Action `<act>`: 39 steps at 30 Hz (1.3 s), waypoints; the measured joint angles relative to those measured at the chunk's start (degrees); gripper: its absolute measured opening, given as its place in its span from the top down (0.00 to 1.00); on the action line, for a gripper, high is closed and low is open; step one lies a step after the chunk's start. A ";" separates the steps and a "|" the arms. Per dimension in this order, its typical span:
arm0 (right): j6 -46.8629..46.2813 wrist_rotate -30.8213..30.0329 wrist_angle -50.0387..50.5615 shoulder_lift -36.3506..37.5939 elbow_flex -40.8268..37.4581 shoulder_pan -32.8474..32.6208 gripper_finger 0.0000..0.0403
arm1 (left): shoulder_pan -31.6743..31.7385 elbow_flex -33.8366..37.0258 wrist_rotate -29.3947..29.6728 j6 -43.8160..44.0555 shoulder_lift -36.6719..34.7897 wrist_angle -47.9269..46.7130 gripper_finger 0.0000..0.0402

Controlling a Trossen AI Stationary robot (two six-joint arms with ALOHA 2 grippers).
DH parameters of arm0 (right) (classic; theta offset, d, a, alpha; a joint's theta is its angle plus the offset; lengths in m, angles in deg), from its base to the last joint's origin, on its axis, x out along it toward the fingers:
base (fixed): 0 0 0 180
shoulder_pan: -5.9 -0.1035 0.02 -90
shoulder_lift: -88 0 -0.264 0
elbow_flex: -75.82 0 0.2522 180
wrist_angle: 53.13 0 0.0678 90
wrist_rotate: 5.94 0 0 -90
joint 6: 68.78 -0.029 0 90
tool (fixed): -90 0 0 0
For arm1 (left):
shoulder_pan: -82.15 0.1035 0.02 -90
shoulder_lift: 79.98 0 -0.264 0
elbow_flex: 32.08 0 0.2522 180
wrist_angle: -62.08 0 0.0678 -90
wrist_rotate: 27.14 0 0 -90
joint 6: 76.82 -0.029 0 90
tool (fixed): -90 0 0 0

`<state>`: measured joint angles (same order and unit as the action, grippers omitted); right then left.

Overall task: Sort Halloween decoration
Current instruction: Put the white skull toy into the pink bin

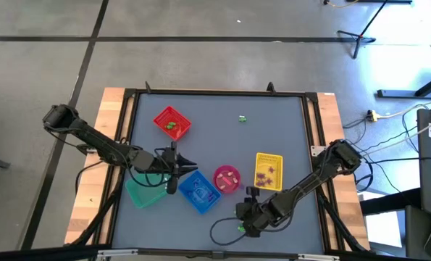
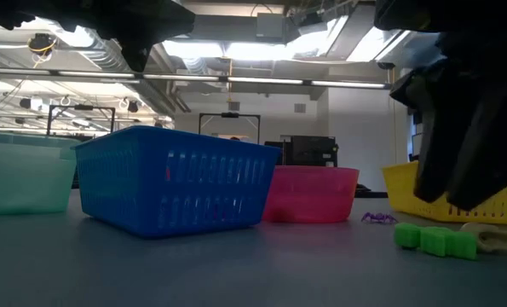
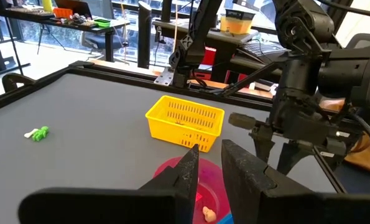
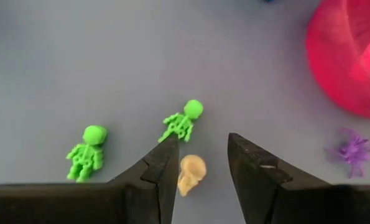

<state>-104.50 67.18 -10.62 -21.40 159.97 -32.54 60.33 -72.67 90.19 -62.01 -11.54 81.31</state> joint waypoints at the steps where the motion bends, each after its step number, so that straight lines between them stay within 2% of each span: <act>1: 0.03 0.71 0.19 0.00 0.00 0.00 0.66 | 0.00 0.00 0.00 0.00 0.00 0.00 0.86; 26: 0.01 2.82 2.24 -3.74 0.31 -0.06 0.67 | 0.00 -0.04 0.02 0.01 0.02 -0.61 0.86; 35: 0.05 3.61 1.83 -3.82 0.24 -0.07 0.82 | 0.00 -0.04 0.02 0.02 0.02 -0.55 0.86; 39: 0.05 3.65 1.48 -3.85 0.20 -0.07 0.86 | 0.00 -0.04 0.02 0.02 0.02 -0.49 0.86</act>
<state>-104.44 70.83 -9.14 -25.25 160.17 -32.60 60.33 -72.72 90.22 -61.99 -11.52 80.82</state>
